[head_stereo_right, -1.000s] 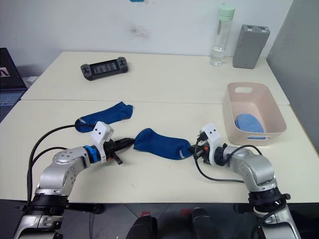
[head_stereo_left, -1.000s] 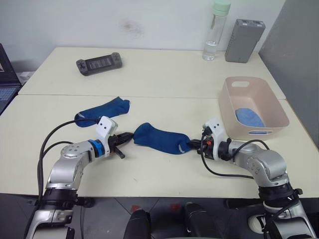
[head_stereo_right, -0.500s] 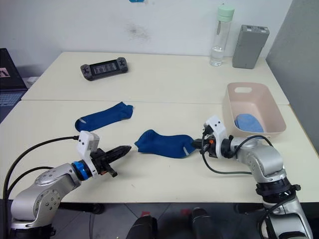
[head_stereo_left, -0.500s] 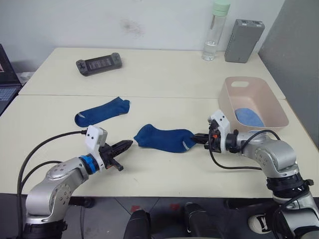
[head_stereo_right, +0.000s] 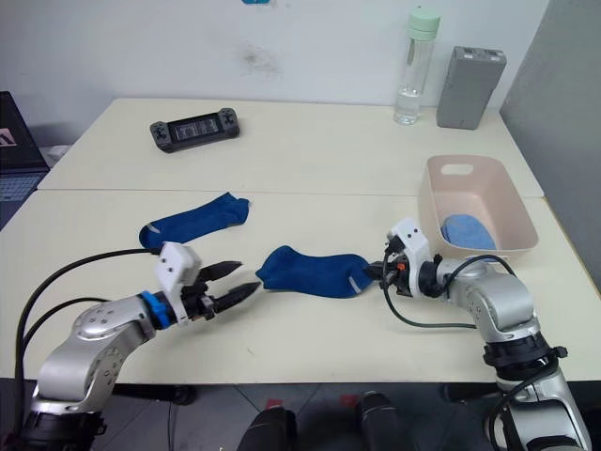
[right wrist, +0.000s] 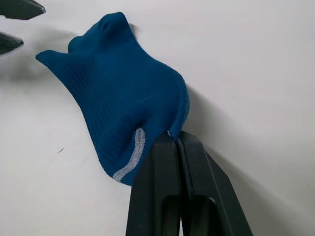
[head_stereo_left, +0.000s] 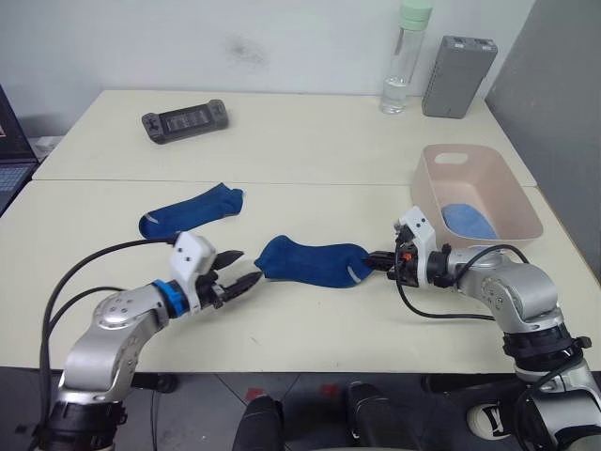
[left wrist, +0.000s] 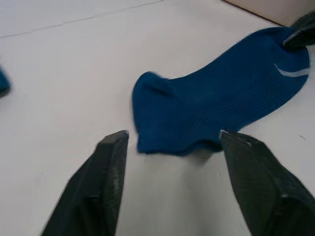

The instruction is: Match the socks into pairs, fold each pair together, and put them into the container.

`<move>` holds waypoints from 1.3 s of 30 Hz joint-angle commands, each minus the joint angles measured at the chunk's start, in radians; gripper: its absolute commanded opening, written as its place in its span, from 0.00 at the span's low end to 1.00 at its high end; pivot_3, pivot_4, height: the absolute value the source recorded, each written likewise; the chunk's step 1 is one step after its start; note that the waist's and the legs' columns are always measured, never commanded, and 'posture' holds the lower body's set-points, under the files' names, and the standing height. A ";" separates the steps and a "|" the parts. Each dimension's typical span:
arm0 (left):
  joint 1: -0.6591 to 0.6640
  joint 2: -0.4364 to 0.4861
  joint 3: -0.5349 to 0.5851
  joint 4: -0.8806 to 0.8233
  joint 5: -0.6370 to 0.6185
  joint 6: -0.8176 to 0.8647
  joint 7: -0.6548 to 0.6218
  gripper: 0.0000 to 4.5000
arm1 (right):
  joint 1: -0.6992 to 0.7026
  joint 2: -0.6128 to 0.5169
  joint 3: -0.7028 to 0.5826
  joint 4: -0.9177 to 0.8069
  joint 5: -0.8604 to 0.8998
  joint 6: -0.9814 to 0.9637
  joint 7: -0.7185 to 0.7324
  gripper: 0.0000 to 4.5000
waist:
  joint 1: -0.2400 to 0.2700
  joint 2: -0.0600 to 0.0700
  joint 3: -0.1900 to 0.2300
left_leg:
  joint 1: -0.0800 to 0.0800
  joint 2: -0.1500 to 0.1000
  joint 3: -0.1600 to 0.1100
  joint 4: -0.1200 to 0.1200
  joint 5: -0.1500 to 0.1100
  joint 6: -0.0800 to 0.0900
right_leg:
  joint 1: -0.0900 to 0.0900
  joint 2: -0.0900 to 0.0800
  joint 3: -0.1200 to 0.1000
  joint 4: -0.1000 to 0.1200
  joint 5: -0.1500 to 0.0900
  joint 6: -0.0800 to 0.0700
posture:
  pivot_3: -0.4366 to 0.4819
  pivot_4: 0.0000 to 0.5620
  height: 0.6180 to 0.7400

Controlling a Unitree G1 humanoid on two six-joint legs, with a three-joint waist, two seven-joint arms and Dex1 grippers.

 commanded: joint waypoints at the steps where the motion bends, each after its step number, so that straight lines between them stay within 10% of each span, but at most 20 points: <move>1: -0.019 0.035 -0.075 0.066 0.115 -0.179 -0.064 0.99 | 0.007 -0.003 -0.008 -0.039 0.004 -0.011 -0.003 0.00 | -0.003 0.000 0.000 | 0.000 0.000 0.000 0.000 0.000 0.000 | 0.000 0.000 0.000 0.000 0.000 0.000 | 0.48 0.27 1.00; 11: -0.173 -0.006 -0.151 0.287 0.257 -0.442 -0.054 1.00 | 0.014 0.006 -0.008 -0.055 0.008 -0.004 -0.017 0.00 | -0.004 0.000 0.000 | -0.001 0.000 0.000 0.000 0.000 0.000 | 0.000 0.000 0.000 -0.001 0.000 0.000 | 0.48 0.27 1.00; 26: -0.162 -0.002 -0.178 0.209 0.182 -0.333 -0.189 0.01 | -0.045 0.039 0.033 0.034 -0.027 -0.066 -0.002 0.00 | -0.009 0.000 0.000 | -0.001 0.000 0.000 0.000 0.000 0.000 | 0.000 0.000 0.000 -0.001 0.000 0.000 | 0.48 0.27 1.00; 39: -0.153 -0.006 -0.244 -0.197 -0.014 0.160 -0.199 0.01 | -0.401 0.294 0.159 0.587 -0.195 -0.438 0.133 0.00 | -0.011 0.000 0.000 | -0.001 0.001 0.000 0.000 0.000 0.000 | 0.000 0.000 -0.001 0.000 0.000 -0.001 | 0.48 0.27 1.00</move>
